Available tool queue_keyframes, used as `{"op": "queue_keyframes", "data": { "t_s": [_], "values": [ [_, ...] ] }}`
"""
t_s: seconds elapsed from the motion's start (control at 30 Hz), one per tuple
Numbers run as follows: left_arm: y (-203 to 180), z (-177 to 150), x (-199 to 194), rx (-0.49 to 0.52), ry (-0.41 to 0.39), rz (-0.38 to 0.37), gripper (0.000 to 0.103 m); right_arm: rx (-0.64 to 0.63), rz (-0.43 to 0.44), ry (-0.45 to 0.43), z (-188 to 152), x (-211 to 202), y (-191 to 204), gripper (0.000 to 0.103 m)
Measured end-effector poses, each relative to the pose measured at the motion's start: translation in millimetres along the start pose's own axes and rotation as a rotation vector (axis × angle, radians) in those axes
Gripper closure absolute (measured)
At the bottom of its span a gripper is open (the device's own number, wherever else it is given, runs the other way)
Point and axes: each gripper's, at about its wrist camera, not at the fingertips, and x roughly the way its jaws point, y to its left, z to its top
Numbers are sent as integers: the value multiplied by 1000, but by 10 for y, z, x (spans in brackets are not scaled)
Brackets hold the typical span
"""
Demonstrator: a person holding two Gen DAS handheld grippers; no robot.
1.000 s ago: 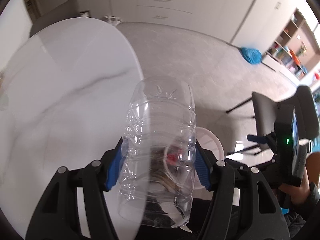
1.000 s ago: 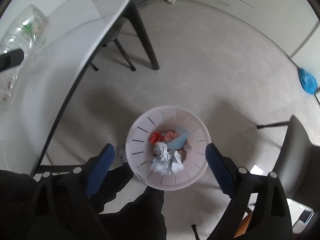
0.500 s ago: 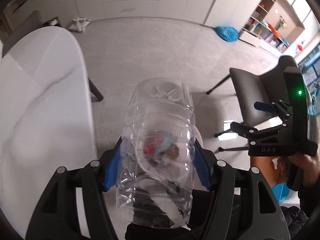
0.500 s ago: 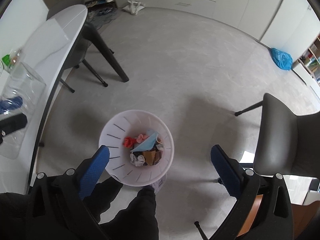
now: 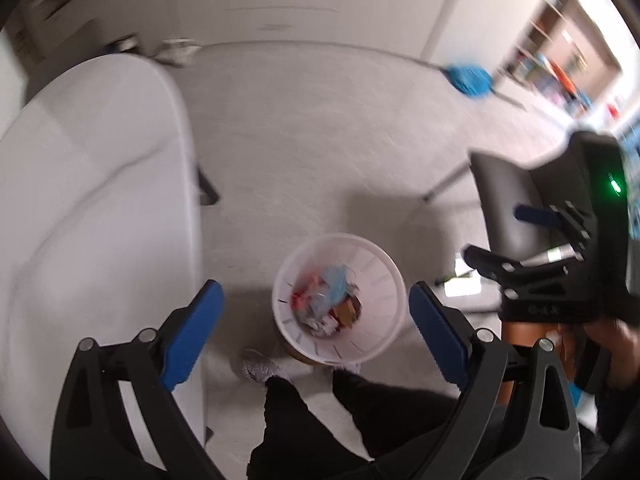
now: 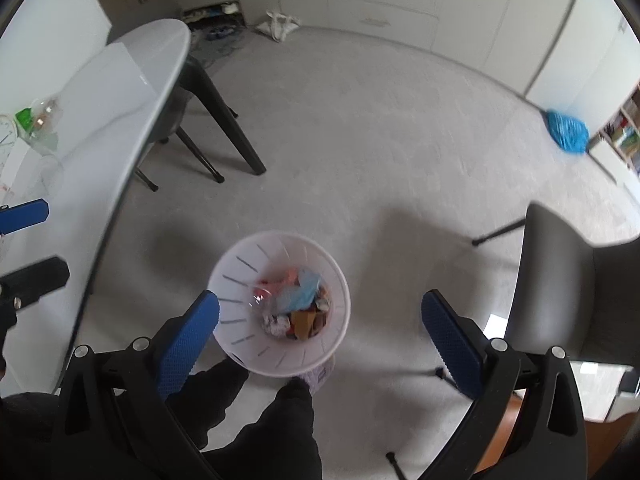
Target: Collect trash
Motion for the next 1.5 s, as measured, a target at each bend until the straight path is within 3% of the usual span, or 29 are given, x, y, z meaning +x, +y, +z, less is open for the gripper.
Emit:
{"op": "queue_keyframes", "data": {
  "t_s": [0.2,0.43,0.57,0.7,0.83,1.23,1.5],
  "values": [
    [754,12,-761,-251,-147,137,13,-208,98,-201,548,-612,795,3],
    [1562,-292,-1971,-500,-399,405,8,-393,214,-416,1075,-1351,1723,2],
    [1791,-507,-2453,-620,-491,499,8,-445,280,-483,1244,-1638,2085,2],
    [1873,-653,-2649,-663,-518,567,8,-462,305,-505,1295,-1737,2302,2],
    [1875,-594,-2619,-652,-505,567,8,-465,274,-494,1324,-1713,2362,2],
    [1774,-124,-2227,-546,-463,418,8,-347,155,-444,1444,-1507,2073,2],
    [1740,13,-2155,-519,-452,398,8,-335,138,-428,1438,-1462,2037,2]
  ]
}}
